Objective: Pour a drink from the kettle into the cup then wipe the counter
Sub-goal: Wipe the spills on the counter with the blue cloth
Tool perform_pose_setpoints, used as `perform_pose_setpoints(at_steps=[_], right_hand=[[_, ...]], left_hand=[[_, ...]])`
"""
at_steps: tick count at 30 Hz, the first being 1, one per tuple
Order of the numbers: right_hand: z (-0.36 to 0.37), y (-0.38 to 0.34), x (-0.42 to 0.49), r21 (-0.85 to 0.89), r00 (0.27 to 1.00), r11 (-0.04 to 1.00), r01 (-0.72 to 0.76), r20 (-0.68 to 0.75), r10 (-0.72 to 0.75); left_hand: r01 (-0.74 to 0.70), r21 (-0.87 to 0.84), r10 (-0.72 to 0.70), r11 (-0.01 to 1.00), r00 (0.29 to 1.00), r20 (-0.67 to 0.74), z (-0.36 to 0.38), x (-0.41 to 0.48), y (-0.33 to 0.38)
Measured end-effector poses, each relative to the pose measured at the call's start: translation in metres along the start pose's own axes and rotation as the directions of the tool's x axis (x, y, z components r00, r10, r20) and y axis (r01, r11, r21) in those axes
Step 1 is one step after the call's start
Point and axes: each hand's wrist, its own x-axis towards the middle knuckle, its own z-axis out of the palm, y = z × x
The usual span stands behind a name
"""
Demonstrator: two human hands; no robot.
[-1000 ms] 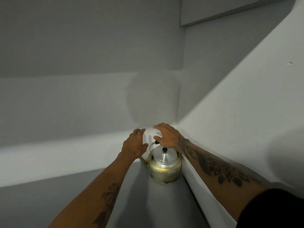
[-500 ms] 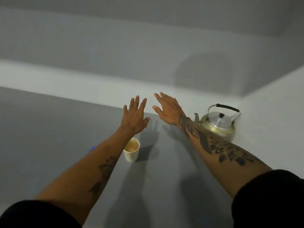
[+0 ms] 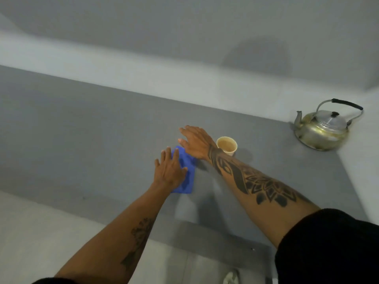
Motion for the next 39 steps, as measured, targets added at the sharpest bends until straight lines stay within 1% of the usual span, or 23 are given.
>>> perform_pose_setpoints(at_steps=[2, 5, 7, 9, 11, 14, 18, 20, 21, 23, 26, 28, 30, 32, 34, 37, 39], right_hand=[[0.027, -0.003, 0.0, -0.009, 0.996, 0.999, -0.042, 0.082, 0.043], [0.06, -0.003, -0.001, -0.075, 0.979, 0.993, -0.085, 0.18, 0.098], [0.076, -0.002, 0.0, -0.119, 0.967, 0.989, -0.092, 0.225, 0.117], [0.091, 0.001, 0.005, -0.142, 0.963, 0.985, -0.101, 0.236, 0.133], [0.101, 0.004, 0.011, -0.151, 0.966, 0.982, -0.111, 0.216, 0.142], [0.101, 0.003, 0.015, -0.113, 0.978, 0.981, -0.154, 0.124, 0.168], [0.102, 0.009, 0.024, -0.163, 0.971, 0.958, -0.234, 0.012, 0.239], [0.099, 0.01, 0.025, -0.145, 0.962, 0.952, -0.27, -0.002, 0.272], [0.098, 0.011, 0.024, -0.098, 0.96, 0.955, -0.28, -0.01, 0.281], [0.095, 0.011, 0.02, 0.084, 0.958, 0.956, -0.282, -0.027, 0.285], [0.082, 0.005, 0.003, 0.362, 0.96, 0.905, -0.223, -0.078, 0.268], [0.068, 0.002, -0.017, 0.485, 0.958, 0.861, -0.153, -0.141, 0.249], [0.053, 0.005, -0.041, 0.593, 0.944, 0.801, -0.082, -0.211, 0.253], [0.041, 0.016, -0.067, 0.657, 0.922, 0.753, -0.04, -0.266, 0.281], [0.031, 0.035, -0.092, 0.695, 0.895, 0.717, -0.043, -0.292, 0.337], [0.015, 0.078, -0.128, 0.73, 0.841, 0.675, -0.111, -0.292, 0.455], [0.005, 0.112, -0.146, 0.707, 0.799, 0.681, -0.191, -0.291, 0.526]], left_hand=[[0.003, 0.036, -0.004, 0.999, 1.0, 0.031, 0.017, -0.007, -0.009], [0.009, 0.028, -0.011, 1.0, 0.999, 0.042, 0.036, -0.012, -0.015], [0.027, 0.017, -0.028, 0.999, 0.998, 0.048, 0.043, -0.013, -0.018], [0.045, 0.011, -0.046, 0.999, 0.998, 0.045, 0.047, -0.014, -0.021], [0.063, -0.005, -0.063, 0.998, 0.998, 0.029, 0.049, -0.015, -0.024], [0.105, -0.029, -0.105, 0.994, 0.995, -0.001, 0.051, -0.015, -0.026], [0.188, -0.111, -0.193, 0.976, 0.981, -0.034, 0.051, -0.016, -0.024], [0.227, -0.153, -0.235, 0.962, 0.972, -0.03, 0.05, -0.015, -0.023], [0.247, -0.169, -0.253, 0.954, 0.967, -0.017, 0.05, -0.015, -0.023], [0.285, -0.195, -0.286, 0.938, 0.958, 0.024, 0.047, -0.012, -0.024], [0.325, -0.196, -0.319, 0.925, 0.946, 0.062, 0.044, -0.007, -0.031], [0.302, -0.157, -0.294, 0.94, 0.953, 0.073, 0.041, -0.006, -0.033], [0.244, -0.17, -0.234, 0.955, 0.969, 0.072, 0.039, -0.005, -0.03], [0.184, -0.285, -0.162, 0.941, 0.982, 0.1, 0.038, -0.007, -0.019], [0.143, -0.433, -0.085, 0.89, 0.985, 0.15, 0.04, -0.013, -0.001], [0.077, -0.534, 0.033, 0.842, 0.981, 0.193, 0.051, -0.022, 0.037], [0.06, -0.572, 0.099, 0.818, 0.965, 0.243, 0.062, -0.027, 0.07]])
